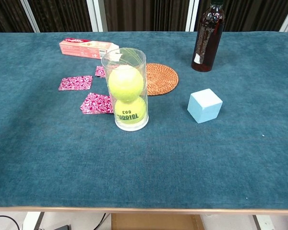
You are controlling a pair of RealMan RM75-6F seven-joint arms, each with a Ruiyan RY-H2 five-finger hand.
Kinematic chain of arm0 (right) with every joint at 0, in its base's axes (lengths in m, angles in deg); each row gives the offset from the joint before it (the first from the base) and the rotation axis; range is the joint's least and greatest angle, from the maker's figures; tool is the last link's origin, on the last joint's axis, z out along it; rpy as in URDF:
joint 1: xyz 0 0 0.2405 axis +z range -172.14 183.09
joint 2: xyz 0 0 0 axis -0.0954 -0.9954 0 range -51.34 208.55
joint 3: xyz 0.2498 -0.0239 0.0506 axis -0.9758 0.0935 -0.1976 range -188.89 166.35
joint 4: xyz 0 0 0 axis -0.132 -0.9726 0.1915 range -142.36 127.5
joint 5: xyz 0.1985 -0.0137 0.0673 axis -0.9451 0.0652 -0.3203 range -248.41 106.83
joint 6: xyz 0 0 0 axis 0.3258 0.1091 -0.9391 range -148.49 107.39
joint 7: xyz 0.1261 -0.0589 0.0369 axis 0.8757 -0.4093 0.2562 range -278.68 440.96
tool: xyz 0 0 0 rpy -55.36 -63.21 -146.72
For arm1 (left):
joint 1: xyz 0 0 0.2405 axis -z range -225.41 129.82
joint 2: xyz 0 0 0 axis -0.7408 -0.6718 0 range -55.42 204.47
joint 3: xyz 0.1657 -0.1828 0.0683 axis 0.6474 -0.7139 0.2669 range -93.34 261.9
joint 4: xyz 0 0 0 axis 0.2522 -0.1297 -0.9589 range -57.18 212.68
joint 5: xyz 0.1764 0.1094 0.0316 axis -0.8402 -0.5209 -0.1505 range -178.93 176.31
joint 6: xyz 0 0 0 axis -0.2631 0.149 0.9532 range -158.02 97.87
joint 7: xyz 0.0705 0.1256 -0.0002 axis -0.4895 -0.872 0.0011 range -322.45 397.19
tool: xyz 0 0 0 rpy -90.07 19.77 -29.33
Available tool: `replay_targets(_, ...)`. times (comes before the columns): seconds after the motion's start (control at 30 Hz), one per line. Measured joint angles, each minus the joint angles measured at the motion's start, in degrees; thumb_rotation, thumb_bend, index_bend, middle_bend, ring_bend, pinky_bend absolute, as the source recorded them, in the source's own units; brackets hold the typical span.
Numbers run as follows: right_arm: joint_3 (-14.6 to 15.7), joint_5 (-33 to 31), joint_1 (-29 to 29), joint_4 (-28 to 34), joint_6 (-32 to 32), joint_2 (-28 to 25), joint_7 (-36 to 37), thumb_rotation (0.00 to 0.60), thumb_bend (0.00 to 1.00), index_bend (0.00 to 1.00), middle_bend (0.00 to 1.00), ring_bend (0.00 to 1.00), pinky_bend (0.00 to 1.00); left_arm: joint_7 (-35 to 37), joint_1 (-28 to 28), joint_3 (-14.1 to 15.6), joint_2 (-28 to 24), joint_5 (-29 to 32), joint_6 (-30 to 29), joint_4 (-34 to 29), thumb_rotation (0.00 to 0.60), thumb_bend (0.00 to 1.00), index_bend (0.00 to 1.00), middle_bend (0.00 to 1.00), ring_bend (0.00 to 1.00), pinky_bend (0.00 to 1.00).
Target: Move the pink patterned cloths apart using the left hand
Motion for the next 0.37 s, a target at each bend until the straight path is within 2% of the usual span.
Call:
replay_targets(0.17, 0.41, 2.04, -0.1, -0.92, 0.69, -0.14, 1.86, 0.6, 0.18, 0.13, 0.01, 0.07, 0.19, 9.45, -3.69, 4.05, 1.91, -6.26, -6.69, 7.22, 0.6, 0.12, 0.26, 0.14, 0.0, 0.0)
replay_targets(0.37, 1.05, 4.08, 0.07, -1.74, 1.26, 0.0, 2.65, 0.6, 0.18, 0.13, 0.01, 0.07, 0.19, 10.7, -4.65, 5.03, 2.13, -8.65, -9.27, 8.15, 0.6, 0.12, 0.26, 0.14, 0.0, 0.0)
